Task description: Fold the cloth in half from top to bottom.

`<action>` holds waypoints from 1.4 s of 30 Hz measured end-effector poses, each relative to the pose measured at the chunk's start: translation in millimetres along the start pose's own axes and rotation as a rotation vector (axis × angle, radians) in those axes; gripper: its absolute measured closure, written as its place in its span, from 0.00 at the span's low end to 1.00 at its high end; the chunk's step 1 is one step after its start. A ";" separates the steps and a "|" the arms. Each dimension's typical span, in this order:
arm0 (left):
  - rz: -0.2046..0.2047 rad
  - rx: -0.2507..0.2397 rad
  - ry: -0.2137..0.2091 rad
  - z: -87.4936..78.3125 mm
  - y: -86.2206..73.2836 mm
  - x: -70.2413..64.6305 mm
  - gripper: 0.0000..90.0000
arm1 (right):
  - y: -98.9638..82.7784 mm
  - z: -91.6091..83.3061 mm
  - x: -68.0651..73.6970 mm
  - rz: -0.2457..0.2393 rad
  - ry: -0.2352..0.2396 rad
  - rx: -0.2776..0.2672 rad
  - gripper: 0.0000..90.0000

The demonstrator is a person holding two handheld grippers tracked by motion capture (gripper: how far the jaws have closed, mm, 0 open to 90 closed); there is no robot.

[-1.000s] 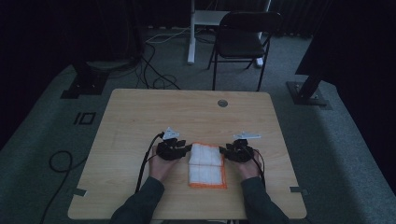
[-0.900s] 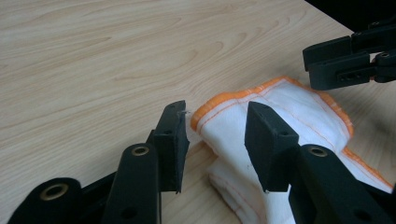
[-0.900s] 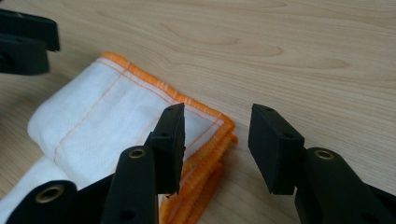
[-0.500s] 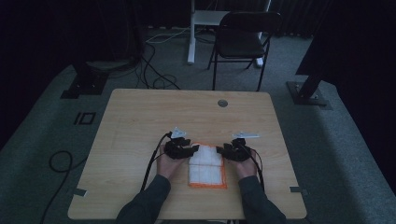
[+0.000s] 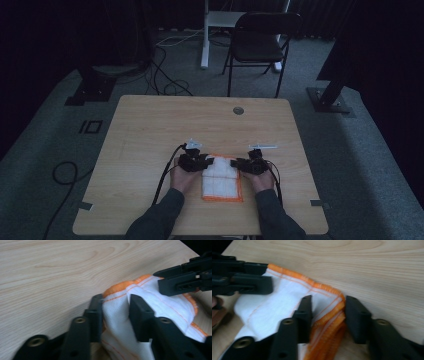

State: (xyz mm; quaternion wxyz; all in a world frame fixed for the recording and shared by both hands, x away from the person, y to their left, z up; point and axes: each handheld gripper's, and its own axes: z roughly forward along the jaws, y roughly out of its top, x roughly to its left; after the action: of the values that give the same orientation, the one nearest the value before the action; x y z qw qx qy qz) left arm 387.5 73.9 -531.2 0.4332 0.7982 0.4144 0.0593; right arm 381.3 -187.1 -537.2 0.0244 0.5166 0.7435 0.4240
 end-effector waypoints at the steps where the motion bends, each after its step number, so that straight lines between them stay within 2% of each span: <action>1: 0.009 -0.001 0.004 -0.1 0.2 -2.1 0.77 | 0.0 -0.3 1.2 -0.010 -0.001 0.000 0.75; 4: 0.038 -0.006 0.013 -2.6 1.5 -6.9 0.86 | 0.5 -2.0 5.7 -0.040 -0.003 -0.006 0.84; 10: 0.063 -0.028 0.013 -12.9 4.0 -13.5 0.91 | 0.6 -8.8 12.5 -0.083 -0.008 -0.031 0.89; 20: 0.086 -0.056 0.007 -29.7 -1.5 -23.0 0.90 | -1.8 -25.5 19.8 -0.127 0.009 -0.071 0.88; 28: 0.099 -0.069 -0.009 -44.3 -17.9 -32.4 0.89 | -12.6 -36.9 29.8 -0.181 0.029 -0.078 0.89; 32: 0.094 -0.065 -0.019 -48.5 -25.3 -33.7 0.88 | -18.3 -41.6 32.0 -0.181 0.044 -0.088 0.90; 37: 0.113 -0.054 -0.025 -56.6 -32.9 -38.2 0.81 | -25.2 -43.8 37.2 -0.213 0.036 -0.083 0.91; 42: 0.109 -0.060 -0.020 -65.8 -36.1 -38.1 0.79 | -30.9 -47.7 39.4 -0.218 0.040 -0.086 0.91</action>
State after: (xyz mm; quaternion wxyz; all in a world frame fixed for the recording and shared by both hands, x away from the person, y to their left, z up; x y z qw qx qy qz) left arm 310.9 99.1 -507.2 0.4572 0.8068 0.3638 0.0873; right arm 317.3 -188.2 -511.1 0.0778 0.4224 0.7767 0.4607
